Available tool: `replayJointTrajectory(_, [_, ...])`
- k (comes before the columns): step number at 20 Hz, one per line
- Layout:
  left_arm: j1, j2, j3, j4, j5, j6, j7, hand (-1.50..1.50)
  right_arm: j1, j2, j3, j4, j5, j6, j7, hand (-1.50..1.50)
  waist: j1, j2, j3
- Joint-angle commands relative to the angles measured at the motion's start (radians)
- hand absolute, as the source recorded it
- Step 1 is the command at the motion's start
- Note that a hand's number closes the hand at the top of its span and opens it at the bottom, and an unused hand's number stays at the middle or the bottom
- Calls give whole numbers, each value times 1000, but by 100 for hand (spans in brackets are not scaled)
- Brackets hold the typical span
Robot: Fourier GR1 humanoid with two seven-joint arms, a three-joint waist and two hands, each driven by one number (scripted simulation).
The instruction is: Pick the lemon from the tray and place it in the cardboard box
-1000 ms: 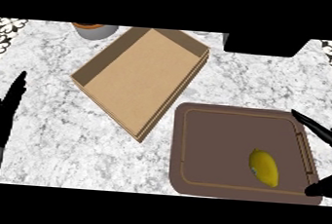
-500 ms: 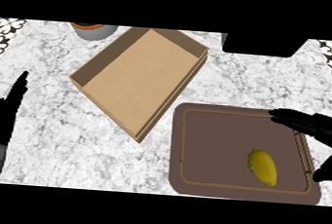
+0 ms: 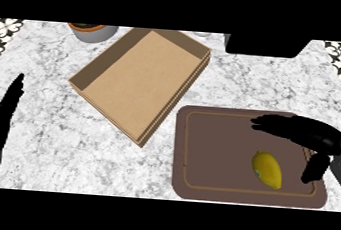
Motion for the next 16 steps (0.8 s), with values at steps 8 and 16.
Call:
replayJointTrajectory(8, [-4,-77,59,16,-69,-25,-13,0,83,83,-53,-76,152,44,30,-150,-10,-1,0])
replayJointTrajectory(16, [-27,-89,76,20,-112,-26,6,0,115,102,-57,-175,117,127,-12,-150,-15,-2,-1])
